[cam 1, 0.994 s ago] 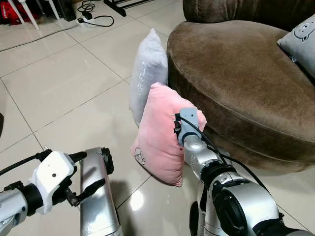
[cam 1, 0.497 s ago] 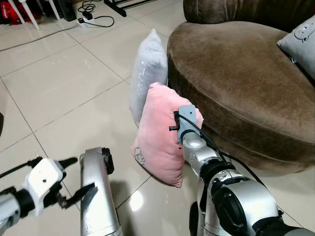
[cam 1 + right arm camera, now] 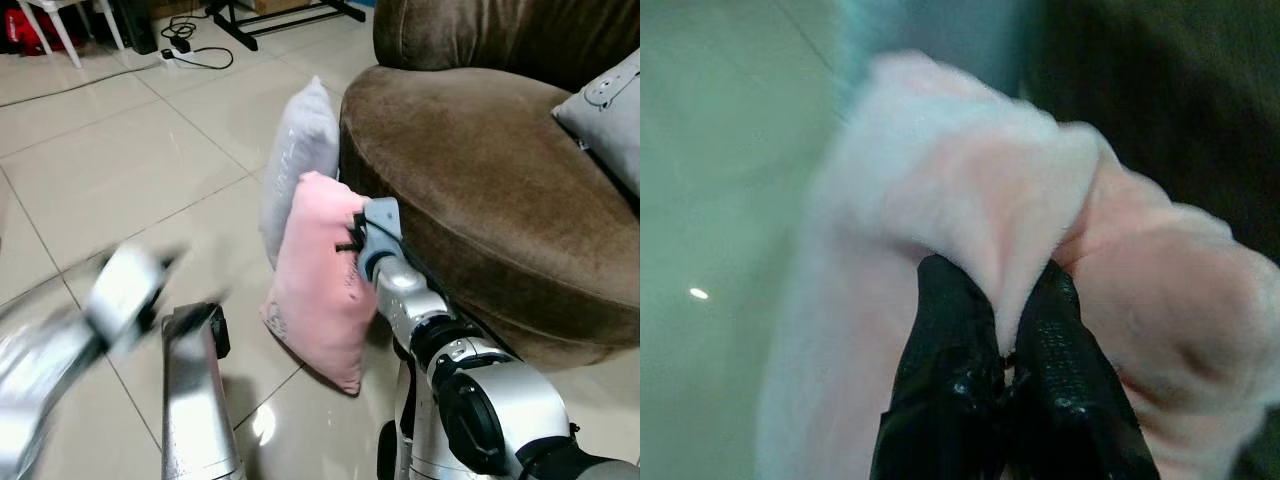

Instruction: Move the pillow to the sofa from floor

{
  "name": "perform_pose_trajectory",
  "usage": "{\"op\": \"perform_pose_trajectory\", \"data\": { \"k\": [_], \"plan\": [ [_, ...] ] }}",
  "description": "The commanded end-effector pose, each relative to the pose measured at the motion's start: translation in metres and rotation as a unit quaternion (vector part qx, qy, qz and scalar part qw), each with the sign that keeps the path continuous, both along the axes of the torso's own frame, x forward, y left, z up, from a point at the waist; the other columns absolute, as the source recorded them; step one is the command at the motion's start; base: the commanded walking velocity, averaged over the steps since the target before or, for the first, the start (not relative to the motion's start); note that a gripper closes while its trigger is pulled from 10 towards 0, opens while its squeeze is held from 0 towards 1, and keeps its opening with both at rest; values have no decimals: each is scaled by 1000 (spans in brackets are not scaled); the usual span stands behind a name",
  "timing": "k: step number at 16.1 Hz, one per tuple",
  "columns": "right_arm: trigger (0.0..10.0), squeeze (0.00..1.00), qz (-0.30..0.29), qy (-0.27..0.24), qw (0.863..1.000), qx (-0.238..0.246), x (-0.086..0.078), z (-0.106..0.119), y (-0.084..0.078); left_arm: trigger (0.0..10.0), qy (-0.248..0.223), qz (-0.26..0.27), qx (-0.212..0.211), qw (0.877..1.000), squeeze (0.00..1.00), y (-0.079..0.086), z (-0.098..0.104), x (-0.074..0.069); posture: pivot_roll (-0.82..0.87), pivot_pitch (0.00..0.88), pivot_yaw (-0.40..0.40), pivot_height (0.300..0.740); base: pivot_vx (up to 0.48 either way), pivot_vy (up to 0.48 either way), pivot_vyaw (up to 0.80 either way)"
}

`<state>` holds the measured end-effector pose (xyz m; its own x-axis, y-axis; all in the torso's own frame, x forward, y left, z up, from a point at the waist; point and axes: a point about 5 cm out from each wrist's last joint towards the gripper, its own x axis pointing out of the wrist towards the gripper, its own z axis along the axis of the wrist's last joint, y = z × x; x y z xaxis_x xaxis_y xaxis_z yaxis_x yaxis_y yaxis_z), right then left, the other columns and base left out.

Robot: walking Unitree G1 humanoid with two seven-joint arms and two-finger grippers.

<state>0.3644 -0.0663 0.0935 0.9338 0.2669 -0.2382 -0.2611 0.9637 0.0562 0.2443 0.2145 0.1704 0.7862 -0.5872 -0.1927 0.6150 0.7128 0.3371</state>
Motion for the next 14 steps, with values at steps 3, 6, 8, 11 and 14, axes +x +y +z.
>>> {"op": "perform_pose_trajectory", "data": {
  "k": [3,6,8,11,14],
  "plan": [
    [0,0,65,-115,991,13,0,34,-23,10000,16,-48,-19,999,0,-32,-13,11,-12,0,14,332,0,0,0],
    [0,0,72,-163,984,14,-19,58,-49,10000,12,-62,-28,998,0,-56,-15,28,-82,0,50,332,0,0,0],
    [0,0,66,-209,976,6,-35,87,-68,10000,2,-60,-36,998,0,-67,-14,40,-110,0,68,332,0,0,0],
    [0,0,-16,-324,945,50,-50,157,-108,10000,-21,-32,-43,998,0,-64,-9,45,-129,0,75,332,0,0,0],
    [0,0,-87,-422,899,80,-61,228,-144,10000,-35,-7,-45,998,0,-59,-5,41,-139,0,86,332,0,0,0]
  ]
}}
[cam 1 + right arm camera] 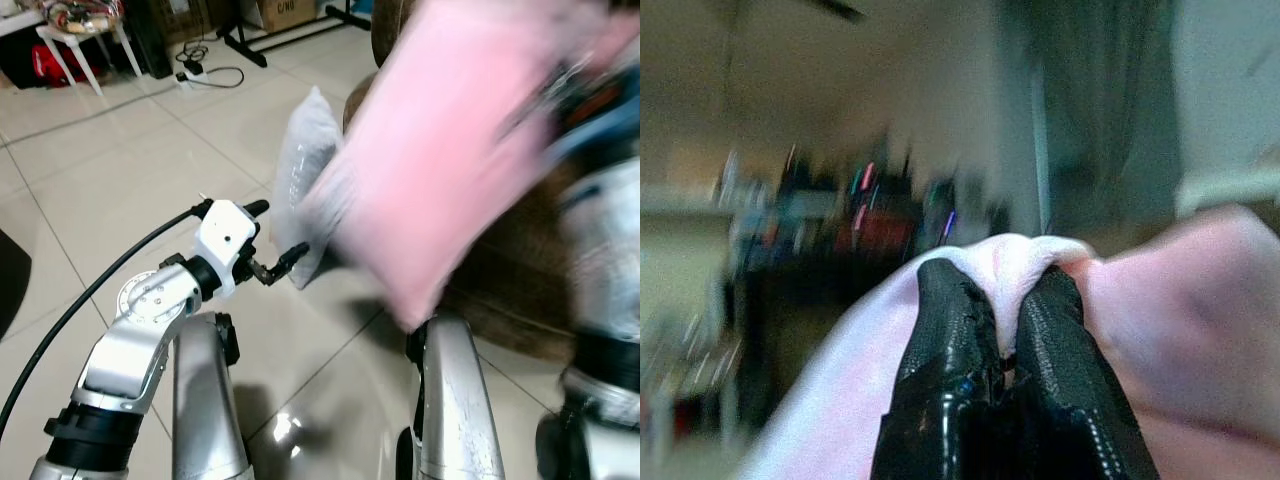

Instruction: Move the pillow to the sofa from floor

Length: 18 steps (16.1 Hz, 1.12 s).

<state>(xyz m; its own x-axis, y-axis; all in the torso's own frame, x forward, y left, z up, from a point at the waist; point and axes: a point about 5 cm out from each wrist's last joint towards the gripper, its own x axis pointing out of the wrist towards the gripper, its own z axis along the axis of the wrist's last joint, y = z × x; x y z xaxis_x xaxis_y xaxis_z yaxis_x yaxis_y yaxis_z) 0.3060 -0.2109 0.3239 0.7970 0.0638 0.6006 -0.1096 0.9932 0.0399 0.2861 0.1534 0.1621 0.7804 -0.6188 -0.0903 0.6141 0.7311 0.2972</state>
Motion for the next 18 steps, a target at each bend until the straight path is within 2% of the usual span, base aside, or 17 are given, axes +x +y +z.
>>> {"op": "perform_pose_trajectory", "data": {
  "k": [1,2,3,4,5,7,8,9,10,13,18],
  "plan": [
    [0,0,-16,-27,999,13,-4,18,-4,10000,-14,19,4,1000,0,5,6,-1,-147,0,98,332,0,0,0],
    [3569,0,-57,-26,998,21,-3,26,-9,10000,-24,32,5,999,0,8,9,-2,-138,0,88,332,0,0,0],
    [3569,0,-74,-23,997,25,-2,28,-11,10000,-28,37,5,999,0,9,10,-1,-135,0,84,332,0,0,0],
    [10000,0,-83,12,996,34,6,11,-10,10000,-43,57,2,997,0,12,14,1,-119,0,66,332,0,0,0],
    [10000,0,-80,37,996,29,10,-2,-6,10000,-47,64,0,997,0,12,16,2,-119,0,66,332,0,0,0],
    [10000,0,-63,117,991,-17,17,-46,17,10000,-56,77,0,995,0,14,17,4,-110,0,66,332,0,0,0],
    [10000,0,-54,139,988,-31,18,-61,27,10000,-59,81,0,995,0,14,18,5,-110,0,66,332,0,0,0],
    [10000,0,-54,139,988,-31,18,-61,27,10000,-59,81,0,995,0,14,18,5,-110,0,66,332,0,0,0],
    [10000,0,-46,170,984,-21,16,-80,42,10000,-64,86,0,994,0,14,21,6,-92,0,60,342,0,0,0],
    [10000,0,-40,176,984,1,20,-80,50,10000,-66,94,0,993,0,13,20,8,-94,0,60,361,0,0,0],
    [10000,0,-36,177,983,20,21,-78,52,10000,-66,96,-4,993,0,8,18,10,-98,0,60,406,0,0,0]
  ]
}}
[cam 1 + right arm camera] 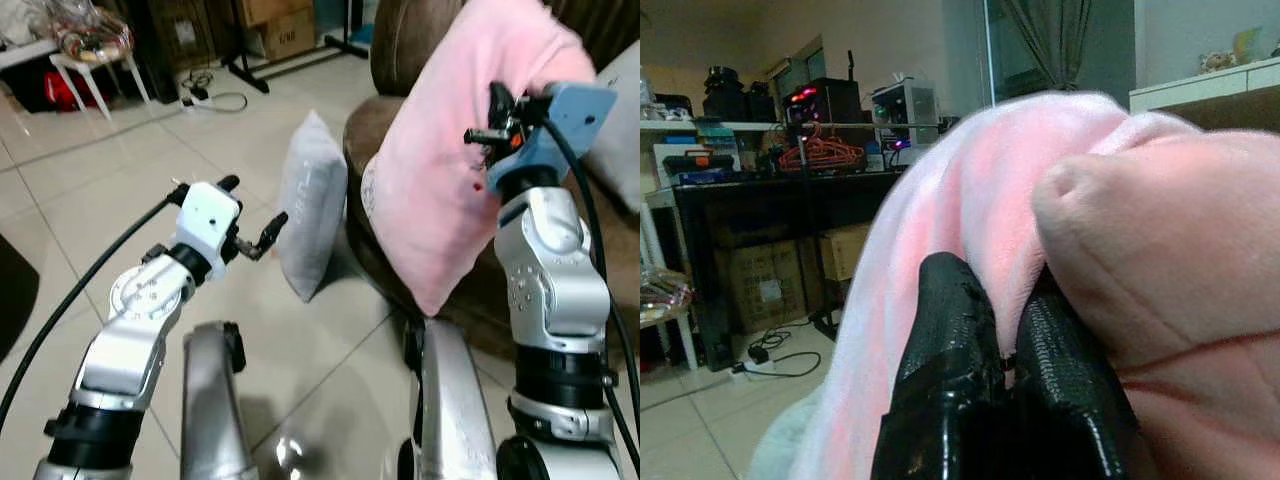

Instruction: Move the pillow to the sofa from floor

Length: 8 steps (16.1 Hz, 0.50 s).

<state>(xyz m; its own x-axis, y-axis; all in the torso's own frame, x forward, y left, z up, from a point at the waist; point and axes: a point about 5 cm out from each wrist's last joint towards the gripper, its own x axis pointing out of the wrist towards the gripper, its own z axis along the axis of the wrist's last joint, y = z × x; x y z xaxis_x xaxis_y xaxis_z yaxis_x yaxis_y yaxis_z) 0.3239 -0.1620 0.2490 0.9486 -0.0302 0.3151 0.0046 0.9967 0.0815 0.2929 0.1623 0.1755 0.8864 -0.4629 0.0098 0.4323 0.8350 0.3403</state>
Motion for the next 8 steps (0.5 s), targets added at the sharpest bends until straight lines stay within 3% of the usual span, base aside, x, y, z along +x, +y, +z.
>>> {"op": "perform_pose_trajectory", "data": {
  "k": [1,4,8],
  "plan": [
    [10000,0,10,17,1000,12,3,-3,3,10000,-12,4,5,1000,0,-1,5,4,-98,0,60,411,0,0,0],
    [10000,0,18,38,999,31,-1,-11,6,10000,-10,13,3,1000,0,-3,2,5,-102,0,60,440,0,0,0],
    [10000,0,0,50,998,23,-9,-20,3,10000,-12,22,2,1000,0,-6,0,4,-104,0,66,485,0,0,0]
  ]
}}
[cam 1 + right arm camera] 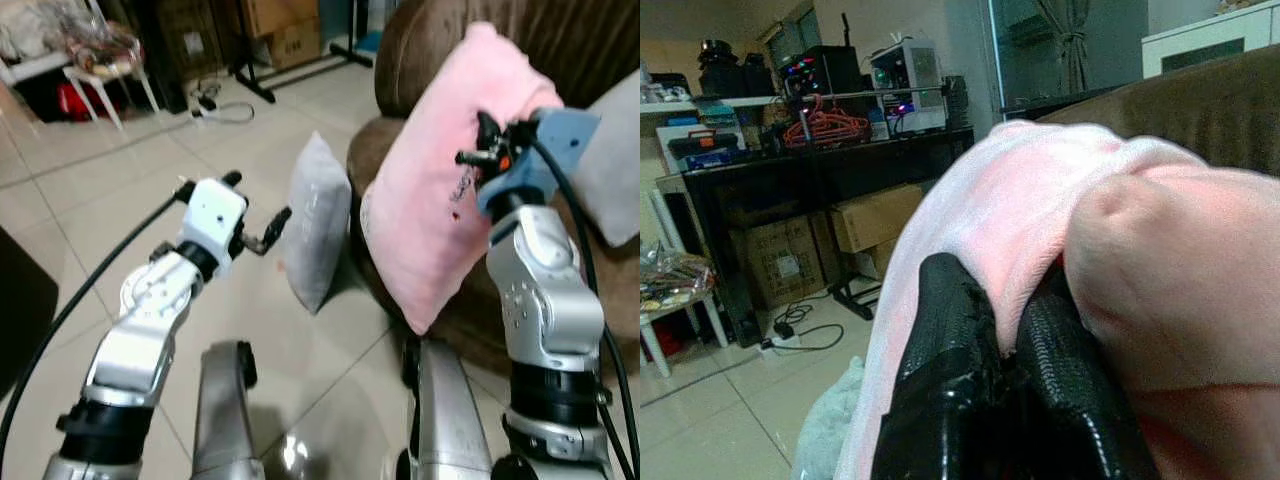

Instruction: Move the pillow to the sofa from floor

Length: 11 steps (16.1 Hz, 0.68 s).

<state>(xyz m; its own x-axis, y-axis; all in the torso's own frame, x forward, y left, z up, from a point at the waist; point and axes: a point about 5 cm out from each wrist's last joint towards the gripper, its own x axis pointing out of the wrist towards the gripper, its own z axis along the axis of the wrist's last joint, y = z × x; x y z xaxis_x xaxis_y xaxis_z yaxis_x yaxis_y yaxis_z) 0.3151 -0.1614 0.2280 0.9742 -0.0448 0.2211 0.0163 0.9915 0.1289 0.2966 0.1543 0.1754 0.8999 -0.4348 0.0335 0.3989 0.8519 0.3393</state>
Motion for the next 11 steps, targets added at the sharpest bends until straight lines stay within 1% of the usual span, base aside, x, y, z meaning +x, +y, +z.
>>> {"op": "perform_pose_trajectory", "data": {
  "k": [1,4,5,6,7,9,11],
  "plan": [
    [10000,0,-1,5,1000,-1,-1,0,1,10000,-4,12,5,1000,0,3,0,0,-104,0,63,495,0,0,0],
    [10000,0,0,8,1000,-2,-3,0,1,10000,1,27,1,1000,0,6,-5,-3,-105,0,57,520,0,0,0],
    [10000,0,3,11,1000,2,-3,-1,2,10000,7,17,-19,1000,0,4,-6,-6,-99,0,48,530,0,0,0],
    [10000,0,5,15,1000,4,-3,-3,4,10000,10,29,-18,999,0,3,-8,-6,-99,0,48,540,0,0,0],
    [10000,0,7,22,1000,6,-4,-6,5,10000,9,41,-7,999,0,5,-10,-4,-98,0,48,550,0,0,0],
    [10000,0,10,30,999,5,-5,-11,8,10000,12,54,-2,998,0,8,-13,-2,-103,0,47,575,0,0,0],
    [10000,0,12,34,999,6,-6,-14,9,10000,13,67,-10,998,0,11,-12,0,-103,0,47,595,0,0,0]
  ]
}}
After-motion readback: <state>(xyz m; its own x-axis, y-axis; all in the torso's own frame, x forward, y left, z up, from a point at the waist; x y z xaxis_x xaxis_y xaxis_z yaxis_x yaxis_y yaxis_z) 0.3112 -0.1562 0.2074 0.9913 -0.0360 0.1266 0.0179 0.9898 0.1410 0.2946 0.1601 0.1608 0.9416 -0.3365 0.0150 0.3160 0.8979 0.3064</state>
